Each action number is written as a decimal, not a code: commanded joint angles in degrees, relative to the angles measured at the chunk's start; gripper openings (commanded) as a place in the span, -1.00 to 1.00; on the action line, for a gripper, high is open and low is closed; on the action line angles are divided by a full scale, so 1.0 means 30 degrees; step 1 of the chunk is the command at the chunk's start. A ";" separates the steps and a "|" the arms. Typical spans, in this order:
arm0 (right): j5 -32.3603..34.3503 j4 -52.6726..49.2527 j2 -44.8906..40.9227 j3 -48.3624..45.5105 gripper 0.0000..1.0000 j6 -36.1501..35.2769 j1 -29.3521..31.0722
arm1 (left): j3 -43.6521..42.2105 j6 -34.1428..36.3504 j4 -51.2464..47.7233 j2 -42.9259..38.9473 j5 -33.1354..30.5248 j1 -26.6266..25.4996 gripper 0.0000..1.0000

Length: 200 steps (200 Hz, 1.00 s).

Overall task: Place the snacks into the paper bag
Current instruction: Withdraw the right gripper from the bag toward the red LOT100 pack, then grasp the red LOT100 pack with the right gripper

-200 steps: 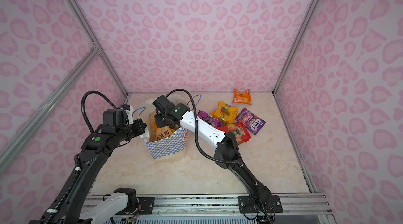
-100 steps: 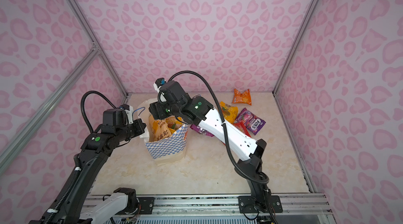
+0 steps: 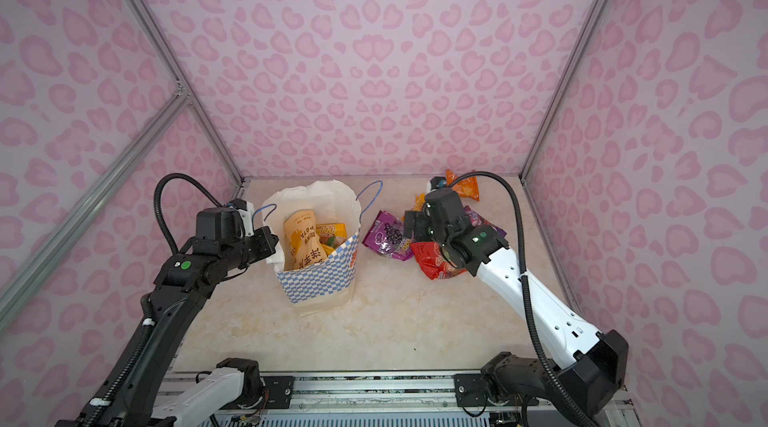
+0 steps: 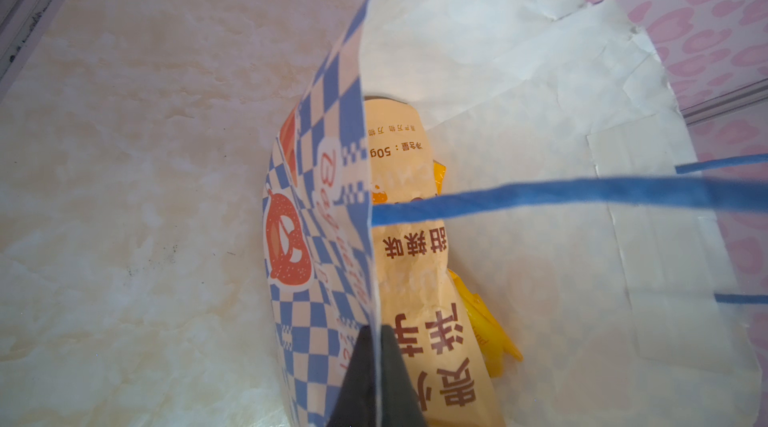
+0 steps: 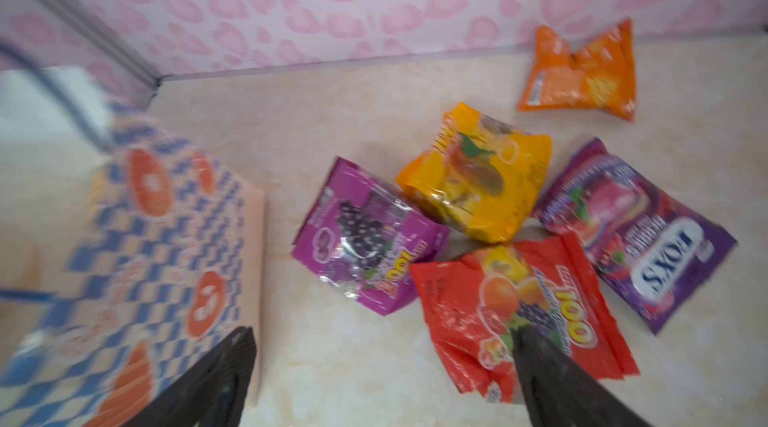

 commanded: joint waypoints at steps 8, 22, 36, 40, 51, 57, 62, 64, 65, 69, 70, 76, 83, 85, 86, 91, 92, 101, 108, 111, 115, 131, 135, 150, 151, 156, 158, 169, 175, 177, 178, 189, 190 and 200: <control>-0.3192 0.2468 -0.1502 -0.4198 0.97 0.3529 -0.3848 | -0.0014 0.0172 0.0783 0.0117 0.0042 0.0025 -0.86; -0.3699 0.3597 -0.2438 -0.6110 0.96 0.4528 -0.5379 | -0.0033 0.0176 0.0782 0.0114 0.0011 0.0023 -0.86; -0.4609 0.4658 -0.3084 -0.7743 0.93 0.5421 -0.6933 | -0.0026 0.0182 0.0796 0.0114 -0.0034 0.0035 -0.86; -0.5012 0.5006 -0.3175 -0.8049 0.92 0.5627 -0.7473 | -0.0060 0.0176 0.0804 0.0128 0.0006 0.0029 -0.86; -0.5929 0.6040 -0.3262 -0.9185 0.89 0.6013 -0.8455 | -0.0032 0.0182 0.0800 0.0151 0.0141 0.0046 -0.86; -0.6334 0.6541 -0.3182 -0.9683 0.89 0.6134 -0.8897 | -0.0005 0.0183 0.0805 0.0143 0.0248 0.0046 -0.86; -0.6703 0.6905 -0.3028 -1.0032 0.88 0.6175 -0.9253 | -0.0031 0.0169 0.0827 0.0116 0.0259 0.0036 -0.86; -0.6849 0.7070 -0.2958 -1.0155 0.87 0.6198 -0.9398 | -0.0033 0.0165 0.0840 0.0100 0.0259 0.0024 -0.86; -0.6917 0.7142 -0.2942 -1.0214 0.87 0.6202 -0.9476 | -0.0033 0.0174 0.0833 0.0092 0.0259 0.0022 -0.86; -0.7168 0.7410 -0.2756 -1.0394 0.86 0.6203 -0.9658 | -0.0037 0.0172 0.0841 0.0059 0.0213 0.0028 -0.86; -0.7224 0.7488 -0.2709 -1.0437 0.86 0.6204 -0.9708 | -0.0049 0.0178 0.0848 0.0043 0.0207 0.0039 -0.86; -0.7453 0.7900 -0.2438 -1.0668 0.85 0.6127 -0.9905 | -0.0062 0.0154 0.0857 -0.0002 0.0123 0.0037 -0.86; -0.7588 0.8467 -0.2145 -1.0914 0.84 0.6063 -1.0056 | -0.0062 0.0154 0.0861 -0.0032 0.0085 0.0028 -0.86; -0.7634 0.8647 -0.2071 -1.0998 0.84 0.6060 -1.0089 | -0.0062 0.0154 0.0856 -0.0033 0.0083 0.0037 -0.86; -0.7662 0.8751 -0.2029 -1.1031 0.83 0.6059 -1.0100 | -0.0062 0.0154 0.0856 -0.0033 0.0083 0.0029 -0.86; -0.7779 0.9295 -0.1802 -1.1227 0.80 0.6037 -1.0152 | -0.0062 0.0154 0.0862 -0.0005 0.0127 0.0021 -0.85; -0.7807 0.9411 -0.1763 -1.1263 0.80 0.6033 -1.0160 | -0.0062 0.0154 0.0859 -0.0004 0.0134 0.0035 -0.85; -0.7962 1.0538 -0.1277 -1.1661 0.79 0.6052 -1.0255 | -0.0027 0.0179 0.0828 0.0053 0.0221 0.0051 -0.85; -0.8089 1.1409 -0.0861 -1.1913 0.79 0.6101 -1.0286 | -0.0013 0.0161 0.0833 0.0055 0.0258 0.0050 -0.86; -0.8138 1.1715 -0.0708 -1.2006 0.79 0.6138 -1.0326 | -0.0030 0.0181 0.0830 0.0055 0.0284 0.0050 -0.85; -0.8206 1.2004 -0.0370 -1.2070 0.79 0.6196 -1.0369 | -0.0033 0.0183 0.0840 0.0041 0.0260 0.0068 -0.85; -0.9440 1.3035 0.0971 -1.2021 0.79 0.6279 -1.0676 | -0.0062 0.0166 0.0865 -0.0032 0.0093 0.0050 -0.86; -0.9721 1.3145 0.1319 -1.1910 0.78 0.6239 -1.0720 | -0.0062 0.0180 0.0863 -0.0025 0.0058 0.0068 -0.85; -1.0127 1.3726 0.2484 -1.1768 0.75 0.6468 -1.0751 | -0.0062 0.0182 0.0829 0.0076 0.0133 0.0050 -0.85; -1.0153 1.3780 0.2548 -1.1768 0.74 0.6498 -1.0753 | -0.0047 0.0183 0.0842 0.0080 0.0152 0.0050 -0.85; -1.0268 1.4116 0.2840 -1.1795 0.73 0.6601 -1.0755 | -0.0033 0.0176 0.0848 0.0110 0.0220 0.0060 -0.86; -1.0311 1.4264 0.2954 -1.1819 0.72 0.6649 -1.0755 | -0.0033 0.0182 0.0846 0.0113 0.0249 0.0067 -0.86; -1.0410 1.4765 0.3414 -1.1882 0.66 0.6761 -1.0755 | -0.0033 0.0183 0.0852 0.0117 0.0281 0.0050 -0.85; -1.0397 1.4904 0.3657 -1.1900 0.65 0.6791 -1.0755 | -0.0057 0.0182 0.0863 0.0114 0.0245 0.0081 -0.85; -1.0388 1.4973 0.3708 -1.1903 0.65 0.6791 -1.0755 | -0.0061 0.0183 0.0857 0.0114 0.0211 0.0072 -0.85; -1.0401 1.5004 0.3761 -1.1909 0.65 0.6791 -1.0755 | -0.0062 0.0183 0.0856 0.0114 0.0206 0.0076 -0.85; -1.0553 1.5219 0.4203 -1.1910 0.62 0.6820 -1.0755 | -0.0062 0.0183 0.0881 0.0114 0.0153 0.0079 -0.85; -1.0586 1.5245 0.4242 -1.1912 0.62 0.6835 -1.0755 | -0.0048 0.0183 0.0882 0.0114 0.0147 0.0079 -0.85; -1.0918 1.5581 0.4624 -1.2019 0.61 0.7056 -1.0704 | -0.0062 0.0183 0.0867 0.0187 0.0214 0.0109 -0.85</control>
